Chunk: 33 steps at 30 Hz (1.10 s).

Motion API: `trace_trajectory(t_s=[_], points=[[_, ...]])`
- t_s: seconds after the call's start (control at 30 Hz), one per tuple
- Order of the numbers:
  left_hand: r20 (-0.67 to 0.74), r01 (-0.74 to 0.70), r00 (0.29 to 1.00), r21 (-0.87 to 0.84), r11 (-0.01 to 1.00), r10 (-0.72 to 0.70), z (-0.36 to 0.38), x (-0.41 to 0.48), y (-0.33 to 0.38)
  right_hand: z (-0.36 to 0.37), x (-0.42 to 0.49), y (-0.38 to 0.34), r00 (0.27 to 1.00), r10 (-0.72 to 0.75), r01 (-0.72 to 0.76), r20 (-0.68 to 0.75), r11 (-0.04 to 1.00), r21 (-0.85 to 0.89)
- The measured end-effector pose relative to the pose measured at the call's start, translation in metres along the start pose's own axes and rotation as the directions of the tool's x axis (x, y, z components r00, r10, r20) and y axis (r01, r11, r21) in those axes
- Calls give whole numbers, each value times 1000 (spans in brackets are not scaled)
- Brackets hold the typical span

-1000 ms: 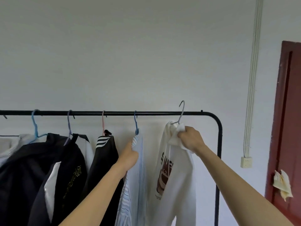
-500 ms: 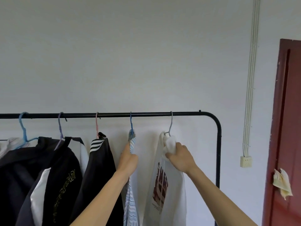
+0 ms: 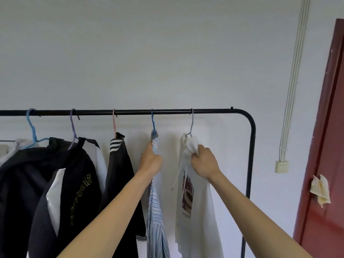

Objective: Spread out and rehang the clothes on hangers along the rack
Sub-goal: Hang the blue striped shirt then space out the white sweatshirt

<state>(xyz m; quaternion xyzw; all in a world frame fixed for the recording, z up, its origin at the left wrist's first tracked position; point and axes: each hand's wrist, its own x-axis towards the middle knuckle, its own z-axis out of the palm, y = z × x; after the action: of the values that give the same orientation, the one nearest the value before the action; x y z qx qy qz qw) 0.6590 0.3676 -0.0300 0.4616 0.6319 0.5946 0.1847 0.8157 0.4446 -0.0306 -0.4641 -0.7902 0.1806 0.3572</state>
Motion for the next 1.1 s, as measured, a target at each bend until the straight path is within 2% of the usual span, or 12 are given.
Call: trace_trajectory(t_s=[0.17, 0.27, 0.33, 0.43, 0.5, 0.87, 1.1], points=[[-19, 23, 1000, 40, 999, -22, -2, -4, -1, 0, 0, 8, 995, 97, -94, -27, 992, 88], [-7, 15, 1000, 53, 998, -15, -4, -7, -1, 2, -9, 11, 995, 100, -100, -7, 994, 49], [7, 19, 1000, 117, 993, -20, -6, -11, -1, 5, -18, 13, 997, 68, -68, -26, 998, 3], [51, -37, 998, 230, 973, 26, -5, -21, 0, 8, -28, 16, 997, -74, 74, -20, 997, -32], [85, -94, 994, 299, 950, 71, -4, -26, -2, 7, -31, 15, 993, -121, 121, 4, 992, -20], [154, -165, 983, 510, 844, 99, -2, -43, -12, 2, -34, 12, 998, -68, 69, -6, 996, 61], [140, -217, 976, 686, 694, 167, -2, -55, -15, -1, -44, 12, 995, -98, 98, -3, 995, -5]])
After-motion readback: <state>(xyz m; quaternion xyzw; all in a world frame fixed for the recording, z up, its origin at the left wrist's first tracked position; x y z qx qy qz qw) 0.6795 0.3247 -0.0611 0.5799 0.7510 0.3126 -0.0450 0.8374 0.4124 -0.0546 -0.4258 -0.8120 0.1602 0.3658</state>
